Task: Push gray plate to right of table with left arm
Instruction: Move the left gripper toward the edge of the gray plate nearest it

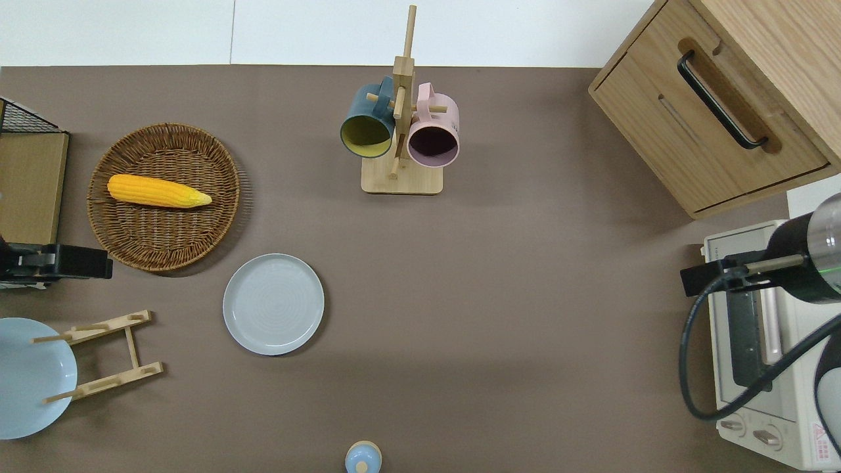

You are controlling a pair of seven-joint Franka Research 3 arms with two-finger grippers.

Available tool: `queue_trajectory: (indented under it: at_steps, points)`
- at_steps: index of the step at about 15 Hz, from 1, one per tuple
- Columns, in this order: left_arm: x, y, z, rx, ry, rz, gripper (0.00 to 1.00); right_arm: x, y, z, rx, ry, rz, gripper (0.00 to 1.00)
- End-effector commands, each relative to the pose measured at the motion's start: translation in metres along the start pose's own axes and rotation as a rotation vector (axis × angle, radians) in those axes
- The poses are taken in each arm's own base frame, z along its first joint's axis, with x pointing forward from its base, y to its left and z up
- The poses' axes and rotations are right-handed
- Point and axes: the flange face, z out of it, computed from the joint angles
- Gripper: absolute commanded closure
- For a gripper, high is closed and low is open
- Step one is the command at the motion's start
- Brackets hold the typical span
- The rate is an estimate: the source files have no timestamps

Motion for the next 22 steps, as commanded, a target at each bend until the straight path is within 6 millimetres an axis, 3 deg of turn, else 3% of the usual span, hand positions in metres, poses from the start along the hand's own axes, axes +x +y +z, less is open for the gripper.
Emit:
queue_trajectory:
  at_steps: [1, 10, 13, 17, 20, 22]
  points:
    - [-0.007, 0.011, -0.006, 0.005, -0.014, 0.018, 0.0, -0.005, 0.001, -0.002, -0.002, -0.006, -0.004, 0.005]
    - [-0.021, 0.001, -0.003, -0.004, -0.045, -0.003, 0.0, -0.005, 0.001, -0.002, -0.002, -0.006, -0.004, 0.005]
    - [-0.03, 0.011, 0.0, -0.001, -0.062, 0.006, 0.0, -0.005, 0.001, -0.002, -0.002, -0.006, -0.004, 0.005]
    - [-0.034, 0.008, 0.002, -0.002, -0.064, -0.002, 0.0, -0.005, 0.001, -0.002, -0.001, -0.006, -0.004, 0.005]
    - [-0.03, 0.008, 0.024, -0.003, -0.055, -0.01, 0.0, -0.005, 0.001, -0.002, -0.001, -0.006, -0.004, 0.005]
    - [-0.03, 0.005, 0.026, -0.008, -0.03, -0.015, 0.0, -0.005, 0.001, -0.002, -0.001, -0.006, -0.004, 0.005]
